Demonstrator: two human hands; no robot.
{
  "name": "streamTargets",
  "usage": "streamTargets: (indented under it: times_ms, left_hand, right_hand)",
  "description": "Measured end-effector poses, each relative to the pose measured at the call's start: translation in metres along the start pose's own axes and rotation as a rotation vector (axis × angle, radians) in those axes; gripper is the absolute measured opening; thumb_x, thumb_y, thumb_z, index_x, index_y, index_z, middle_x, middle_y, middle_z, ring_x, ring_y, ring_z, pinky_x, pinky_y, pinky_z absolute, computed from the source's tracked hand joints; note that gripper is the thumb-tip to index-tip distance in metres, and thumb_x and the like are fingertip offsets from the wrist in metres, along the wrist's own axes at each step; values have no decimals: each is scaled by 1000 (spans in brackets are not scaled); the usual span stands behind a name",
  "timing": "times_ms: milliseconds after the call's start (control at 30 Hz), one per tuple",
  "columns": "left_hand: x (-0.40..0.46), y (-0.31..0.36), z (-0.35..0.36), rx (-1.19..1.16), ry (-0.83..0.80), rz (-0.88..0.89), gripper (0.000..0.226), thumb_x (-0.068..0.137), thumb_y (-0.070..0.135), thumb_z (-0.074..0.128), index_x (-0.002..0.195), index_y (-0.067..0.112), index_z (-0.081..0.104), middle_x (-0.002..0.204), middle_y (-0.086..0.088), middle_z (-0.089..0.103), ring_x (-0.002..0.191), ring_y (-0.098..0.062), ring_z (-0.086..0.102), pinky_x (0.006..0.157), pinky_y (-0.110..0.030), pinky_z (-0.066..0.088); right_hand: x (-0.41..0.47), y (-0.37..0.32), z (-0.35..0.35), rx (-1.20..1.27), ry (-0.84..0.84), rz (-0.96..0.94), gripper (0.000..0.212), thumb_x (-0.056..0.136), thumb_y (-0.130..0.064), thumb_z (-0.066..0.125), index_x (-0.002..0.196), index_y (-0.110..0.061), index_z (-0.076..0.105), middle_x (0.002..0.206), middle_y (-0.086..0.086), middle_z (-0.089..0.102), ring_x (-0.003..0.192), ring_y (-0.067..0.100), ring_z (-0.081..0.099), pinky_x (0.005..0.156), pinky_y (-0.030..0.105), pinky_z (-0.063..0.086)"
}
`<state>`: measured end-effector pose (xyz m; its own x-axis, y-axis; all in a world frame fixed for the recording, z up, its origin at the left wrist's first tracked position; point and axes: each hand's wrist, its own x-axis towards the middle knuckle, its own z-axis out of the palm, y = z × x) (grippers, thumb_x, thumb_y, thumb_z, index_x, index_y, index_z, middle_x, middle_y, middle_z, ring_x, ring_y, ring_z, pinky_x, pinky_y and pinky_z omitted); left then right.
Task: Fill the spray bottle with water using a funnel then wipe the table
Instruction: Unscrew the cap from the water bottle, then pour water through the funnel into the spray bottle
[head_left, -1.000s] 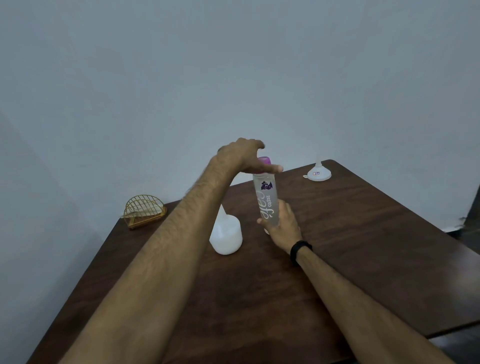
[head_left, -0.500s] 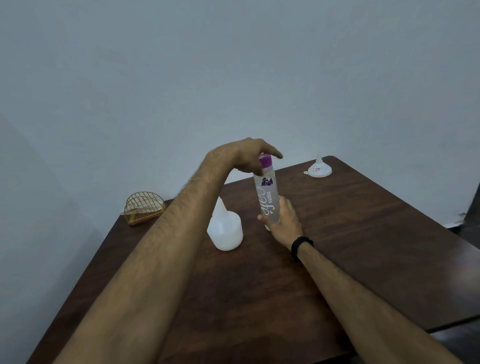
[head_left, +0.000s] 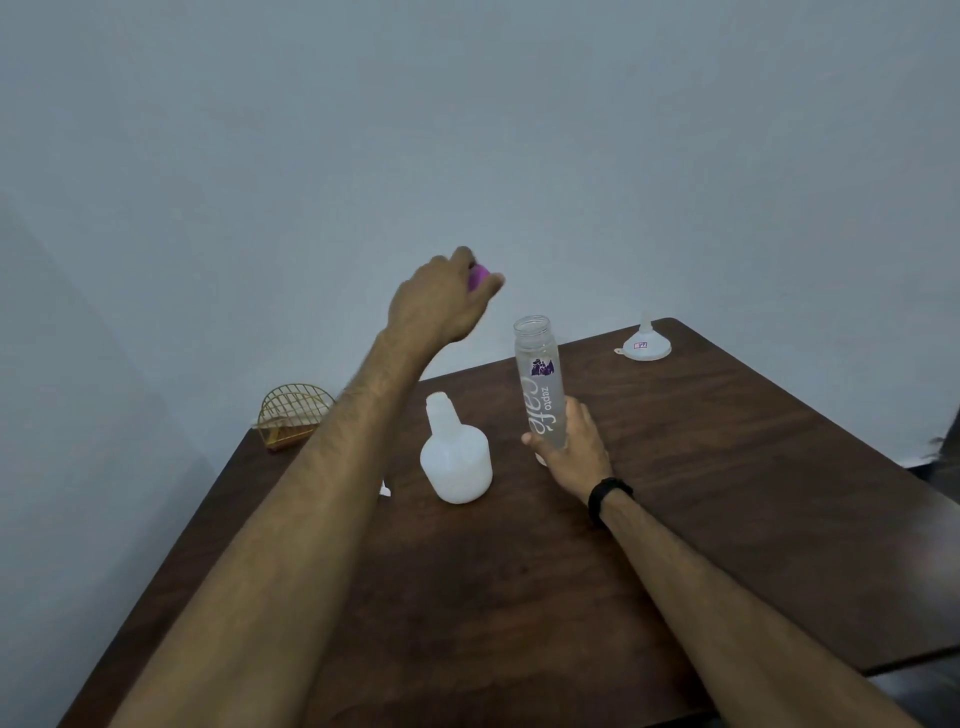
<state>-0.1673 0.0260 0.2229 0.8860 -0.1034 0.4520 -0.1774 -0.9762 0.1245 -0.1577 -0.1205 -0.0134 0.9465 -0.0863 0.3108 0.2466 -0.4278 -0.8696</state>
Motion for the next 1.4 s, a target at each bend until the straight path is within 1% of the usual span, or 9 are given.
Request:
streamTargets:
  times_ms: [133, 233, 300, 467, 867, 967, 1133, 1300, 1400]
  left_hand:
    - [-48, -54, 4, -15, 78, -184, 46, 98, 53, 42, 122, 16, 54, 109, -13, 58, 99, -35, 59, 87, -46, 50]
    - [-89, -90, 26, -16, 62, -296, 42, 99, 48, 44, 120, 13, 54, 102, -13, 53, 98, -36, 58, 82, -44, 47]
    - [-115, -104, 48, 7, -8, -334, 41, 100, 47, 45, 122, 14, 53, 107, -14, 55, 99, -34, 59, 80, -43, 48]
    - [-163, -112, 99, 63, -253, -397, 44, 99, 40, 53, 137, 19, 46, 133, -13, 49, 120, -27, 52, 97, -43, 50]
    - [-202, -113, 148, 95, -72, -436, 49, 98, 43, 49, 143, 25, 46, 138, -14, 45, 128, -29, 41, 105, -44, 33]
    - [-201, -108, 145, -71, 59, -410, 57, 97, 51, 51, 145, 21, 45, 147, -13, 41, 137, -29, 35, 111, -49, 29]
    - [-182, -94, 134, -466, 245, -423, 71, 90, 65, 54, 143, 18, 45, 146, -4, 46, 136, -22, 41, 113, -48, 32]
    - [-148, -79, 132, -689, 136, -504, 100, 69, 72, 73, 149, 25, 38, 155, 1, 41, 140, -21, 42, 110, -49, 42]
    - [-131, -72, 139, -726, 81, -509, 80, 77, 64, 73, 142, 25, 48, 145, 4, 52, 132, -19, 49, 107, -43, 44]
  right_hand:
    - [-1, -1, -1, 14, 1, -2, 64, 80, -35, 78, 134, -22, 46, 123, -4, 50, 107, 11, 52, 84, 27, 45]
    - [-3, -1, -1, 30, 10, -3, 61, 80, -35, 78, 131, -22, 48, 119, -5, 50, 103, 11, 54, 80, 26, 44]
    - [-4, -2, -1, 43, 4, 16, 59, 81, -36, 78, 131, -22, 50, 117, -6, 52, 103, 10, 54, 80, 25, 43]
    - [-8, -5, -2, 42, -11, 65, 54, 82, -39, 76, 127, -22, 51, 115, -6, 58, 100, 12, 58, 78, 25, 45]
    - [-9, -3, -3, -22, -25, 95, 59, 83, -37, 76, 132, -19, 49, 123, -1, 62, 101, 12, 57, 82, 27, 46]
    - [-9, -3, -3, -19, -24, 99, 60, 82, -38, 76, 132, -19, 48, 124, -1, 62, 103, 12, 57, 83, 27, 47]
    - [-10, -2, -2, -20, -14, 96, 57, 81, -38, 77, 129, -21, 50, 120, -2, 63, 101, 13, 60, 81, 26, 48]
    - [-8, -1, -2, -35, -29, 105, 58, 82, -39, 76, 130, -21, 49, 123, -1, 62, 106, 14, 59, 84, 27, 48]
    - [-7, -2, -2, -38, -27, 106, 58, 82, -38, 77, 129, -20, 49, 124, -1, 62, 108, 15, 59, 85, 28, 49]
